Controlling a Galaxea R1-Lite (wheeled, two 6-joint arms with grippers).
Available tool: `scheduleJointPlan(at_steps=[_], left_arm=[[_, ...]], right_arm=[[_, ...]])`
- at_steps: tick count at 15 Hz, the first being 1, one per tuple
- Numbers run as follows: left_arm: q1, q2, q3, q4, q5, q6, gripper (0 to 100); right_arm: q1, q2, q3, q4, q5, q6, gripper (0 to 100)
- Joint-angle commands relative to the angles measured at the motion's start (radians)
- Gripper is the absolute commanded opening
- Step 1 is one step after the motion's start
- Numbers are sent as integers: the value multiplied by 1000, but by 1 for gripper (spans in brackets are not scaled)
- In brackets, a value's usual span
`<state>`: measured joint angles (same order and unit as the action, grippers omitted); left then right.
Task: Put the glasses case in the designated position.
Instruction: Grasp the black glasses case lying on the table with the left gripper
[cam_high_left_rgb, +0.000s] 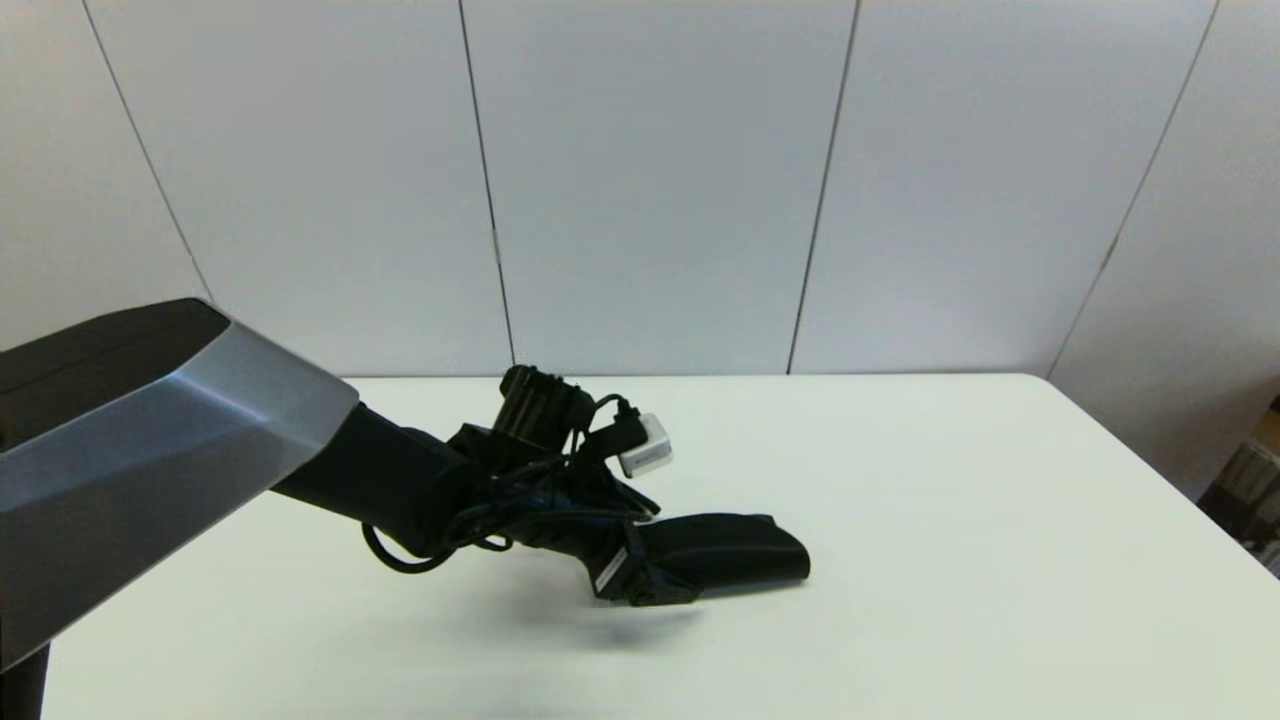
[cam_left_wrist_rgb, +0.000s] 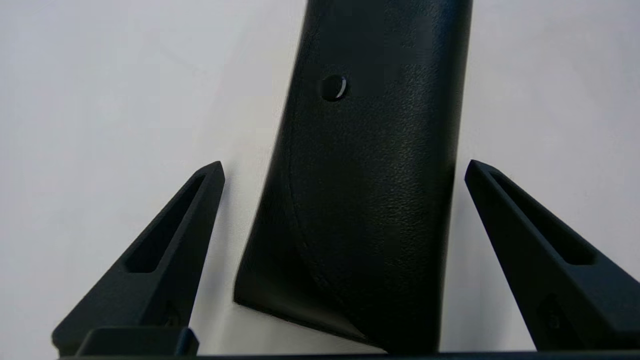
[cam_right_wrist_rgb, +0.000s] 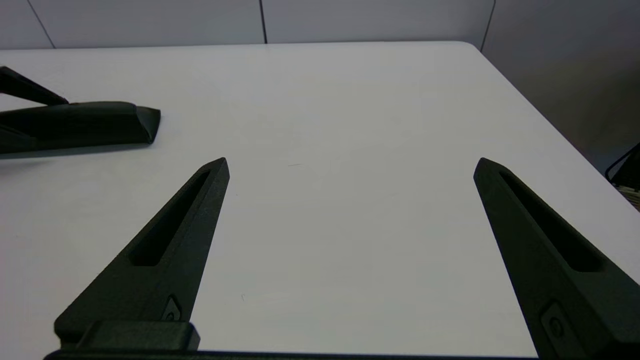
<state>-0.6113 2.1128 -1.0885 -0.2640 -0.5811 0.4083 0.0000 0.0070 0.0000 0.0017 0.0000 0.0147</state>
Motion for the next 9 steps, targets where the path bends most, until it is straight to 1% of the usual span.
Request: scheduleJointPlan(at_steps=[1, 9], left_arm=[[-4, 3, 2, -14, -6, 1, 100], [-12, -4, 4, -15, -3, 1, 100]], right_arm=[[0, -7, 0, 0, 0, -1, 100], [0, -7, 0, 0, 0, -1, 100]])
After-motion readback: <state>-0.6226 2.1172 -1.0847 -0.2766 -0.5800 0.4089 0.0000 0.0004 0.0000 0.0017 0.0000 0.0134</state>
